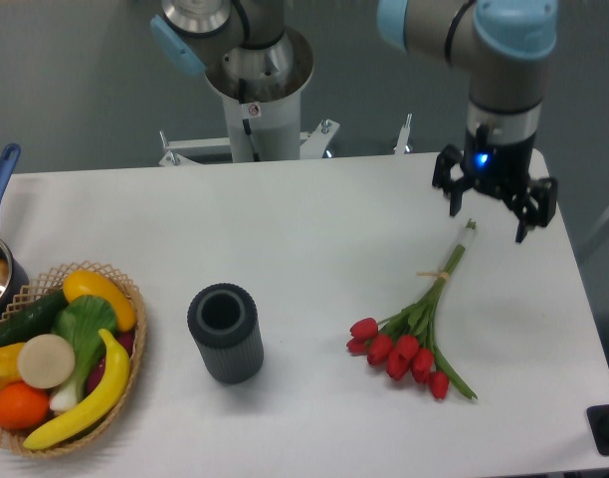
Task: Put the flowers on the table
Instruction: 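Open the gripper to release the tulips and raise it away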
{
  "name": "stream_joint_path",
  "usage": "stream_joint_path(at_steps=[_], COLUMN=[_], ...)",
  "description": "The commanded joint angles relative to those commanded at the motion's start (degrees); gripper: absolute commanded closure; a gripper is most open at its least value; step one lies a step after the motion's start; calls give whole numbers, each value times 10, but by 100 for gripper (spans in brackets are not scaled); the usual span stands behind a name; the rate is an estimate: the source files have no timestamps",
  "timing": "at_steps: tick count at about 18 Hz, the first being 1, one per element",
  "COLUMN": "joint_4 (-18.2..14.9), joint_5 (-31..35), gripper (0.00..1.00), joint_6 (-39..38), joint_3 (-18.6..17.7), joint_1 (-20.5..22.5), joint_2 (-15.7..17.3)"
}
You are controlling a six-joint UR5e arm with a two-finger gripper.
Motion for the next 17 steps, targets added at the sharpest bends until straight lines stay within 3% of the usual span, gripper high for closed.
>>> stream_joint_path(at_steps=[5,10,17], joint_4=[-33,-34,-30], joint_5=[-11,-30,-33], gripper=[0,0,0], joint_6=[84,153,166], joint_3=[-27,-57,-69], joint_1=[57,99,101], joint_2=[49,73,80])
